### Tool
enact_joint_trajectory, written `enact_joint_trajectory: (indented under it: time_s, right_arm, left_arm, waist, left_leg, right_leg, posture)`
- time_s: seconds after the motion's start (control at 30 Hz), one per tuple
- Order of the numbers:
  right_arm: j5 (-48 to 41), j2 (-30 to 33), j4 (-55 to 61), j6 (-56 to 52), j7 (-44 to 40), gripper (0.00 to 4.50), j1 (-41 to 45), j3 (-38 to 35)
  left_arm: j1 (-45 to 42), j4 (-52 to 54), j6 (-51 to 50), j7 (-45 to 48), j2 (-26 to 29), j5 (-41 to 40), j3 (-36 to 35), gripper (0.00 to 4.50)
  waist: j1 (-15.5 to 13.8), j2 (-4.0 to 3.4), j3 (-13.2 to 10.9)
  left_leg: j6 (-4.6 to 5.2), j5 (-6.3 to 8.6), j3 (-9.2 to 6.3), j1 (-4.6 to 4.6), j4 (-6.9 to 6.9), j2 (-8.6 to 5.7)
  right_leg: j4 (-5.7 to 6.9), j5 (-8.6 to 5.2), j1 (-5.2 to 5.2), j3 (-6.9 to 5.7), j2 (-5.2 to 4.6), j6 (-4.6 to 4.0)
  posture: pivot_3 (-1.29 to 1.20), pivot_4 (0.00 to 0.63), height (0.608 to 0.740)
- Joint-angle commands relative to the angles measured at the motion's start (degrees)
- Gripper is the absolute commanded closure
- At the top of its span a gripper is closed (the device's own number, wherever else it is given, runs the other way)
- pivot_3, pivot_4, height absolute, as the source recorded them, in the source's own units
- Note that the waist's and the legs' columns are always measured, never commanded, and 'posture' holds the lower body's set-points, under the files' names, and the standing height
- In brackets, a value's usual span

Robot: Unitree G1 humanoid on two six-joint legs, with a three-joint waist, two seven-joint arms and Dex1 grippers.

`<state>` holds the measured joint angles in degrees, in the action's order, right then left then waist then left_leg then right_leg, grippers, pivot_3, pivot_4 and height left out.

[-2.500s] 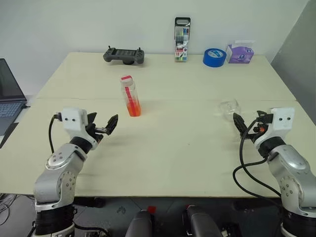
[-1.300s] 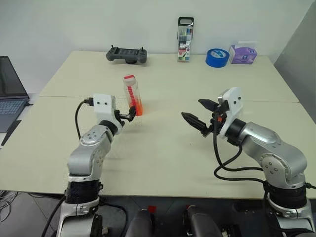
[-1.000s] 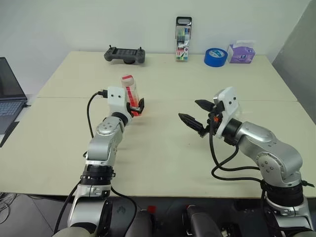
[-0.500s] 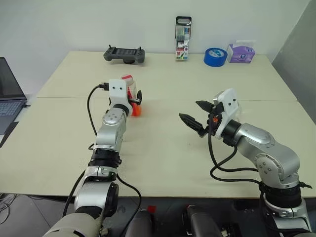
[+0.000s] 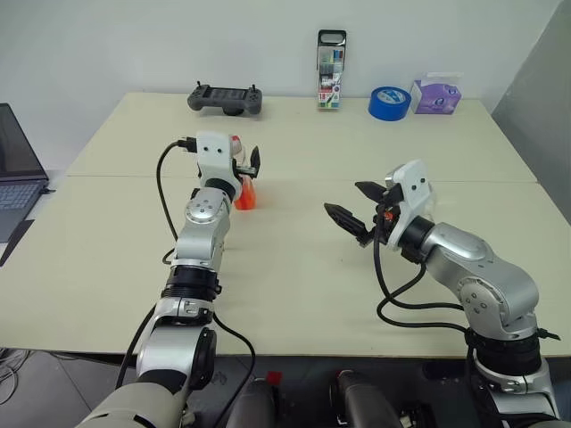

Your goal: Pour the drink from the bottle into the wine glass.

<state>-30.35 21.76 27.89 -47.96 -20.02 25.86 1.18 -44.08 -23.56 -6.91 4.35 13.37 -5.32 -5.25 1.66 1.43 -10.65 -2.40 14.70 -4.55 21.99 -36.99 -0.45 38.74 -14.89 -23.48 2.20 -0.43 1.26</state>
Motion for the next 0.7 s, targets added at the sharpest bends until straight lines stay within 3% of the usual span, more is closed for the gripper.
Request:
enact_joint_trajectory:
  time_s: [0.03, 0.63, 0.7]
  right_arm:
    - [0.0, -0.2, 1.4, 1.0, -0.1, 0.00, 0.3, -0.7]
    - [0.1, -0.4, 1.4, 1.1, -0.2, 0.00, 0.0, -0.4]
    - [0.1, -0.5, 1.5, 1.1, -0.2, 0.00, -0.1, -0.3]
  left_arm:
    - [0.7, 3.4, 0.3, -0.7, -0.1, 0.7, -0.4, 0.05]
    - [1.6, 4.3, -2.8, -4.1, -2.0, 0.8, -1.4, 0.05]
    - [1.6, 4.2, -3.1, -5.0, -2.2, 1.0, -1.5, 0.45]
  waist:
    - [0.0, 0.00, 0.0]
    - [0.0, 0.00, 0.0]
    - [0.0, 0.00, 0.0]
  left_leg:
    - [0.00, 0.00, 0.00, 0.00, 0.00, 0.00]
    - [0.00, 0.00, -0.01, -0.01, -0.01, 0.00]
    - [0.00, 0.00, -0.01, -0.01, -0.01, 0.00]
  right_leg:
    - [0.01, 0.00, 0.00, 0.01, 0.00, 0.00]
    - [0.05, 0.00, 0.00, -0.01, 0.01, 0.02]
    - [0.05, -0.01, 0.00, -0.02, 0.02, 0.02]
  posture:
    - [0.00, 0.150, 0.740]
    - [0.00, 0.150, 0.740]
    - [0.00, 0.150, 0.740]
